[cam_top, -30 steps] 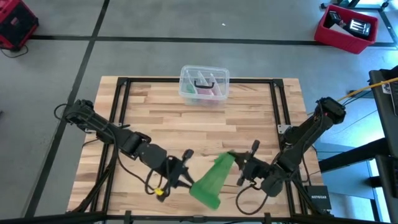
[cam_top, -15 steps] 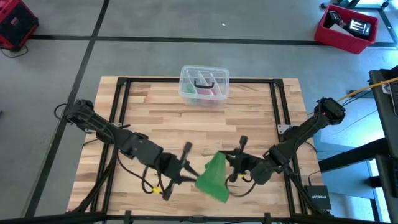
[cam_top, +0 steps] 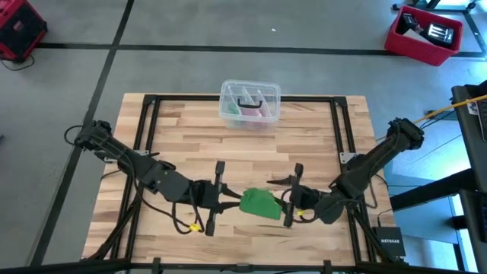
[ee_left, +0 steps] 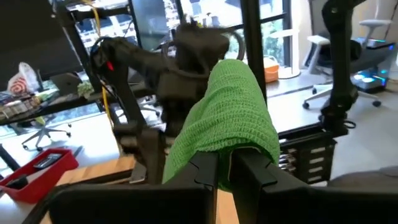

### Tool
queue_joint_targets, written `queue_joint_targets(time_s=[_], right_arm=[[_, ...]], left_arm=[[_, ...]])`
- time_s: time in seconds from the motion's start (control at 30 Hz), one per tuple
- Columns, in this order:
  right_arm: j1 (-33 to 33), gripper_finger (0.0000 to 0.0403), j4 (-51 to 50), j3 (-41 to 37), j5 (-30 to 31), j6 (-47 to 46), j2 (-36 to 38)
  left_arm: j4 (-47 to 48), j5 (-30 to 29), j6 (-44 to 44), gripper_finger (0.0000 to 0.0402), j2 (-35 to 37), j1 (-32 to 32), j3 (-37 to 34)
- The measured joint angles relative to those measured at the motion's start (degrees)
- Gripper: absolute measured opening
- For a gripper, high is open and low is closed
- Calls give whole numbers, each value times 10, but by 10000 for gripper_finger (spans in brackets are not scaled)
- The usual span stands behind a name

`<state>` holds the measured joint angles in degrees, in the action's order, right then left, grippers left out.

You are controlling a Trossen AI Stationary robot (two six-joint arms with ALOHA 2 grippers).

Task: Roll bandage
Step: Roll the green bandage

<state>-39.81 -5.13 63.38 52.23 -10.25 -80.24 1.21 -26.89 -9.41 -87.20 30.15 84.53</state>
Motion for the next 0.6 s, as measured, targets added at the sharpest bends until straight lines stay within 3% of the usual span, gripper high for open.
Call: queue_joint_targets(time_s=[0.17,0.27,0.47,0.6], right_arm=[[-22,240,-199,84,-44,-98,22],[-47,255,-241,102,-43,-122,22],[-85,259,-248,101,90,-126,8],[-118,259,-241,100,173,-135,-22]], left_arm=[[-5,-3,-7,17,0,-2,0],[-9,-3,-8,17,0,-3,0],[-17,-5,-4,17,0,-12,0],[-48,-40,-2,17,0,-19,0]])
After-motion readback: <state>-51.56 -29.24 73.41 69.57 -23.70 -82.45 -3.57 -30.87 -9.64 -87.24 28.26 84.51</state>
